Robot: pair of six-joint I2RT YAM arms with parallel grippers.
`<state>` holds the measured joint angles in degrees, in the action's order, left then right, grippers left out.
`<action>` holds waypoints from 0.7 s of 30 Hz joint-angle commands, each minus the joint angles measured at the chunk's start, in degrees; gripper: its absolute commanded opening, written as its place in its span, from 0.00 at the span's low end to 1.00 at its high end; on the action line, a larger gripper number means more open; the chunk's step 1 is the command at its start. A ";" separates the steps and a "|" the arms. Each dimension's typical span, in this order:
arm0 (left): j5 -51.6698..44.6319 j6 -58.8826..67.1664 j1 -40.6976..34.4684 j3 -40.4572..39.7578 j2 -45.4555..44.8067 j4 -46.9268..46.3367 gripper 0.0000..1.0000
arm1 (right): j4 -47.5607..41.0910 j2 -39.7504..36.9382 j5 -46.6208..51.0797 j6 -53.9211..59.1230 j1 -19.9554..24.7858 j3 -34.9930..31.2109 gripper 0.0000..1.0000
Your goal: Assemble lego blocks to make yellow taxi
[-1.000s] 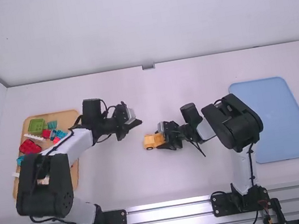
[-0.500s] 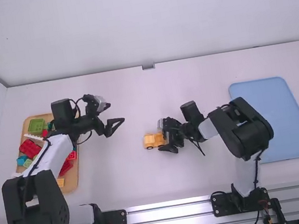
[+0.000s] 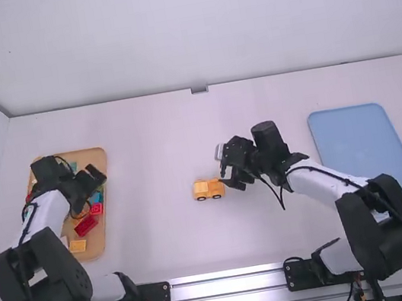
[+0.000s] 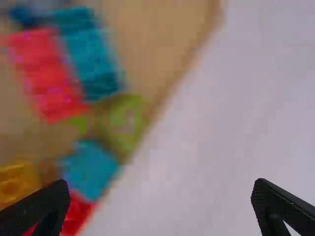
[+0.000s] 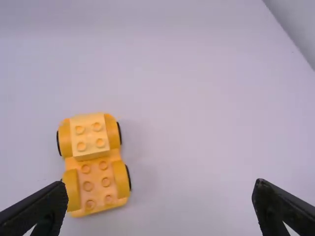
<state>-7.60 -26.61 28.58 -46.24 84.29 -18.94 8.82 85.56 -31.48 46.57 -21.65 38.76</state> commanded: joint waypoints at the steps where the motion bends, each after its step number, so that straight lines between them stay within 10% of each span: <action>1: 10.69 -14.60 2.32 -0.52 -1.40 -1.62 0.99 | 0.13 -1.03 1.14 -0.02 -0.15 -0.17 0.99; 17: 20.87 -12.00 8.98 -1.84 -0.79 -14.62 0.99 | 5.11 -0.92 1.31 -0.24 -0.15 -0.17 0.99; 21: 12.41 -6.93 14.47 -1.49 0.15 -15.34 0.81 | 6.69 -0.92 1.36 -0.07 -0.15 -0.17 0.99</action>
<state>9.43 -36.60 40.84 -46.61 84.29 -33.80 15.09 85.27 -29.67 46.83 -21.65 38.76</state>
